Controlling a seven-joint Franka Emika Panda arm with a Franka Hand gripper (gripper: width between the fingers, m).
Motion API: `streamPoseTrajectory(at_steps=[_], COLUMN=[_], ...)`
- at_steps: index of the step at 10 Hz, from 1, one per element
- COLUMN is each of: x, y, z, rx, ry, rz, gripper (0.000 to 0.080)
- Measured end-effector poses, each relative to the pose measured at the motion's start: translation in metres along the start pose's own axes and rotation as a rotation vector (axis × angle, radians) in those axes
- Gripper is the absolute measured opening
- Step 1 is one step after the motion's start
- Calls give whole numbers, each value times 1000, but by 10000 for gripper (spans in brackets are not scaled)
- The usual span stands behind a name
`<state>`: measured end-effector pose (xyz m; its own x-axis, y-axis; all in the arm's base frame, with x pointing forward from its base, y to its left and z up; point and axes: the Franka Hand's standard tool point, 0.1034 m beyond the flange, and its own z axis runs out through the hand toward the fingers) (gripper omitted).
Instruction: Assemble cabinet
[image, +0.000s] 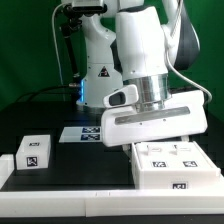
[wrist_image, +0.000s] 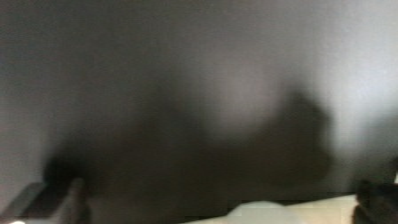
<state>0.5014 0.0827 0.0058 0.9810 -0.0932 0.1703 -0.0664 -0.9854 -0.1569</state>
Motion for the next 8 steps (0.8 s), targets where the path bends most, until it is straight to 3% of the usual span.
streamPoseTrajectory(at_steps=[1,2,4,5,6,7,8], x=[1,3,4,3,3,3,3], y=[-4,-7,-7,-7,-7,-7,-7], z=[1,1,1,2,2,2,2], rx=[2,4,5,4,4,4,4], ry=[1,4,6,2,2,1,1], rz=[-7,-11,-13,-17,-17,-17,-18], gripper=[587,587,270,195,195,73,73])
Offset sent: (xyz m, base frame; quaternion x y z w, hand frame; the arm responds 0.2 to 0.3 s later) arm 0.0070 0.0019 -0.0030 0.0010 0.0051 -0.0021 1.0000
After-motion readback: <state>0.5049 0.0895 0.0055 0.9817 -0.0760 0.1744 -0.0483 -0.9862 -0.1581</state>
